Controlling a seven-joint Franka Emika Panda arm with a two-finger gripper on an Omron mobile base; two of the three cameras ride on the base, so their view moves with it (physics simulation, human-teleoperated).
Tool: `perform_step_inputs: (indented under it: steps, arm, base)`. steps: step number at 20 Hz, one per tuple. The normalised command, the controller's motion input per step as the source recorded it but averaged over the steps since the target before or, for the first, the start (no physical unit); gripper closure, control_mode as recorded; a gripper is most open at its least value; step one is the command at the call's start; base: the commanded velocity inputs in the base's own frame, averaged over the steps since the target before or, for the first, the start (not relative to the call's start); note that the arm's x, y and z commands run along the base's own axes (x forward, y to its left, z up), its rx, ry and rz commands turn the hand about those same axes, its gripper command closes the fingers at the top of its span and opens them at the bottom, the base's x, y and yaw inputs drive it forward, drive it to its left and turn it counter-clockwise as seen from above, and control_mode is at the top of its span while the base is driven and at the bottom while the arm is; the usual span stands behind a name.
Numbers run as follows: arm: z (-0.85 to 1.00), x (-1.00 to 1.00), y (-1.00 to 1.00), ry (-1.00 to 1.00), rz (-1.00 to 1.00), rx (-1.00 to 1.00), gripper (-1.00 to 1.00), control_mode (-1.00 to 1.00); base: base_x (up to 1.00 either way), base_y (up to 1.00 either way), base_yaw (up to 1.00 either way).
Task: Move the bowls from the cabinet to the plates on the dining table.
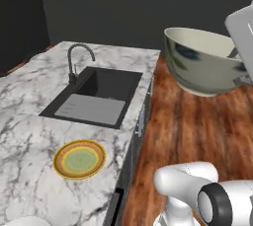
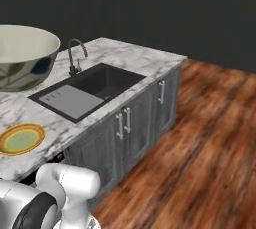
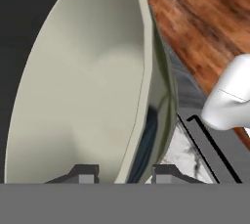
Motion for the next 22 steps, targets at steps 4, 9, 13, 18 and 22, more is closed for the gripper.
perform_step_inputs:
  steps: [4, 9, 13, 18, 22]
  arm:
    - [0.0, 0.0, 0.0, 0.0, 0.0, 0.0, 1.0, 1.0]
    - [0.0, 0.0, 0.0, 0.0, 0.0, 0.0, 1.0, 1.0]
    - [0.0, 0.0, 0.0, 0.0, 0.0, 0.0, 1.0, 1.0]
    - [0.0, 0.0, 0.0, 0.0, 0.0, 0.0, 1.0, 1.0]
    - [0.0, 0.0, 0.0, 0.0, 0.0, 0.0, 1.0, 1.0]
  base:
    - [0.0, 0.0, 0.5]
    - [0.0, 0.0, 0.5]
    - [0.0, 0.0, 0.5]
    - [0.0, 0.0, 0.5]
    - [0.0, 0.0, 0.5]
